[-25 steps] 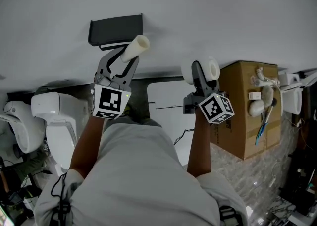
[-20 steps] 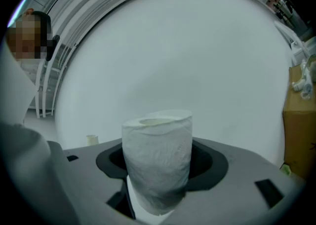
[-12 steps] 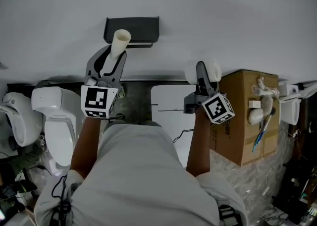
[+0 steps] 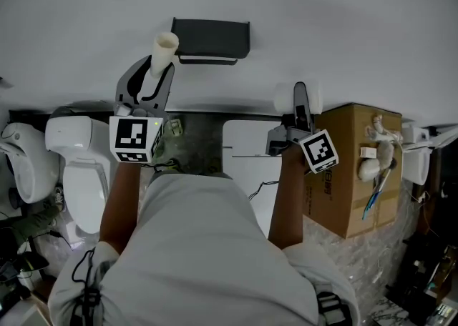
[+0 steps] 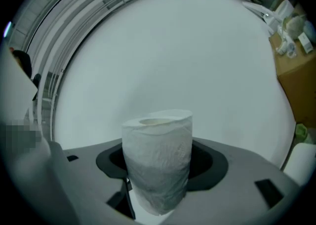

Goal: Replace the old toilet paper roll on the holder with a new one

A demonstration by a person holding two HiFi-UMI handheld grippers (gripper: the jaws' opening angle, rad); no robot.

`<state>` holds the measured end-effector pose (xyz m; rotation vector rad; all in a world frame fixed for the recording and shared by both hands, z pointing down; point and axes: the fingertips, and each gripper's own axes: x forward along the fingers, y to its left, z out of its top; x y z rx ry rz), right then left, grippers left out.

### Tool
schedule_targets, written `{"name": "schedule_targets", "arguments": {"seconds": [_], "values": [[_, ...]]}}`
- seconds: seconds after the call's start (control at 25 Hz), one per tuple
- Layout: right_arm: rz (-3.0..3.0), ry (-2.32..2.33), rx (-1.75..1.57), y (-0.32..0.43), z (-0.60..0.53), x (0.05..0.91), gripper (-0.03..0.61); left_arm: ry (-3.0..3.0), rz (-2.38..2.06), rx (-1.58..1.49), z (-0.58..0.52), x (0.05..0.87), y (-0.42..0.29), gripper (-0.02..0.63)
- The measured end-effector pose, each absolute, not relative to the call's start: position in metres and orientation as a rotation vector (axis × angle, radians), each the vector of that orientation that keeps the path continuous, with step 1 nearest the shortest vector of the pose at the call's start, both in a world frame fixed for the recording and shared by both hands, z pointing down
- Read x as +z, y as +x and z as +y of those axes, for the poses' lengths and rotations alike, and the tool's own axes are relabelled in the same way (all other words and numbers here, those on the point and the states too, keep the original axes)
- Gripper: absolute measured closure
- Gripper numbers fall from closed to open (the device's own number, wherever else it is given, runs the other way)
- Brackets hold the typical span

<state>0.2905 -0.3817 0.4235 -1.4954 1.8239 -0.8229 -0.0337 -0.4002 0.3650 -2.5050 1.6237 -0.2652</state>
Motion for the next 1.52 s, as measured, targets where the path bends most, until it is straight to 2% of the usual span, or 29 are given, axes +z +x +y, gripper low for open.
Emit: {"name": "schedule_targets", "arguments": {"seconds": [0.24, 0.88, 1.52], "values": [[1.611, -1.343, -0.984, 0.264, -0.396, 0.43, 0.282, -2.462, 1.672, -0.288, -0.399, 0.363, -0.076, 0.428], [1.338, -1.08, -1.122, 0.188, -0.456, 0.452, 0.282, -2.349, 1.881, -0.352, -0.388, 0.373, -0.181, 0.428], [1.342, -1.012, -1.189, 0.142, -0.468, 0.455, 0.282, -2.342, 1.95, -0.368, -0.378, 0.383, -0.205, 0.428]]}}
